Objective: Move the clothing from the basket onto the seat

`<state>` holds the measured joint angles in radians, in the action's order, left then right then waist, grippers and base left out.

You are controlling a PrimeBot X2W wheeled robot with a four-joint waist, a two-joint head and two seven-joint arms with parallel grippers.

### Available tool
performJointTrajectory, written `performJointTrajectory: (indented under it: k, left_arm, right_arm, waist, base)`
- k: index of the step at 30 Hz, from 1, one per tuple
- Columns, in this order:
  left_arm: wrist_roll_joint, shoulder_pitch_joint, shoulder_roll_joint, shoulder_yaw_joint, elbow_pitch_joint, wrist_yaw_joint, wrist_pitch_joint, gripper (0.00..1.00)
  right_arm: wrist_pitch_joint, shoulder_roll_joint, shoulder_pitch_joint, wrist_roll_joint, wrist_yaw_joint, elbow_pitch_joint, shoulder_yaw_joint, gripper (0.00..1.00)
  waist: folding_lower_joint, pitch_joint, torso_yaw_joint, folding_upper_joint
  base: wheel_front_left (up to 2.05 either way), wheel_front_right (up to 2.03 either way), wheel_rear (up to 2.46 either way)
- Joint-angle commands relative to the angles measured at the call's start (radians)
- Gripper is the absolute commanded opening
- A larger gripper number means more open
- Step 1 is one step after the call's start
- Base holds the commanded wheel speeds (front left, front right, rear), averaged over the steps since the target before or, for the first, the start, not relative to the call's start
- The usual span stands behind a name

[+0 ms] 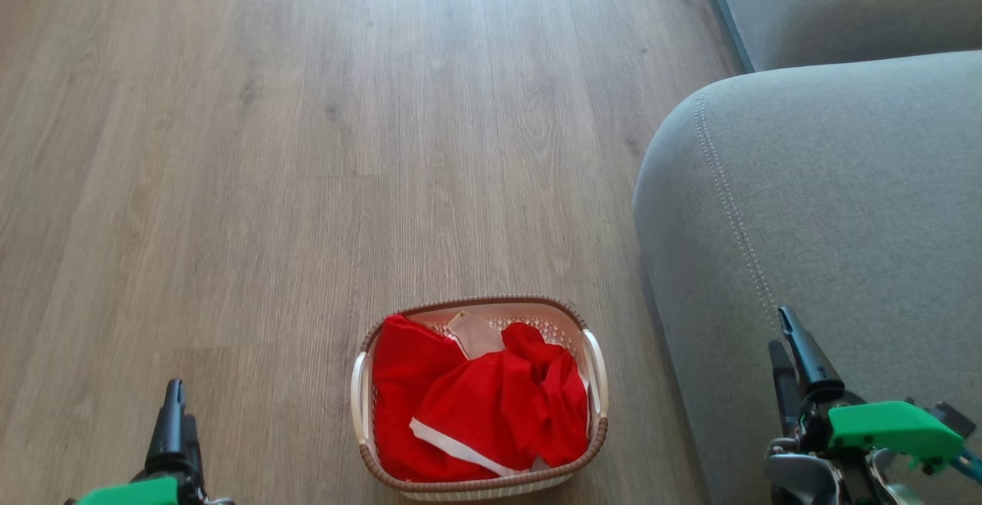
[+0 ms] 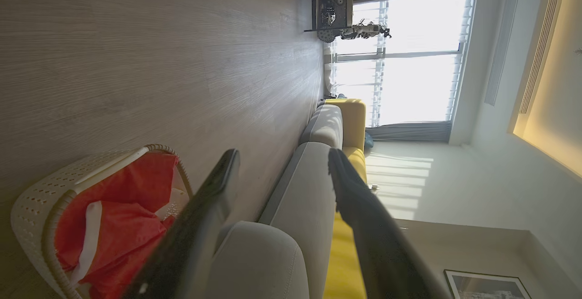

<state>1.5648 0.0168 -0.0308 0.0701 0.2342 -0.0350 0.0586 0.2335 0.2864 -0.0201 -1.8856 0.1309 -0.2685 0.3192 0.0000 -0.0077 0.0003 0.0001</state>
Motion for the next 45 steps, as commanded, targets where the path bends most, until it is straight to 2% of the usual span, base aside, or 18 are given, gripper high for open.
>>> performJointTrajectory:
  k: [1,18,45]
  left_arm:
    - [-0.025,-0.018,-0.007,0.003,-0.046,0.000,-0.011,1.00]
    - [-0.241,-0.002,-0.009,-0.032,-0.106,0.031,-0.058,1.00]
    - [-0.685,0.040,-0.012,-0.082,-0.117,0.051,-0.137,1.00]
  right_arm:
    - [0.004,0.003,-0.040,0.033,0.000,0.033,-0.021,1.00]
    - [0.008,-0.033,-0.039,0.293,0.000,0.071,-0.051,1.00]
    - [0.014,-0.094,-0.023,0.772,0.000,0.091,-0.065,1.00]
  waist:
    - [0.0000,-0.001,0.000,-0.0001]
    - [0.0000,-0.006,0.002,-0.0001]
    - [0.0000,-0.012,0.004,-0.0001]
  base:
    - [0.00,0.00,0.00]
    - [0.00,0.00,0.00]
    - [0.00,0.00,0.00]
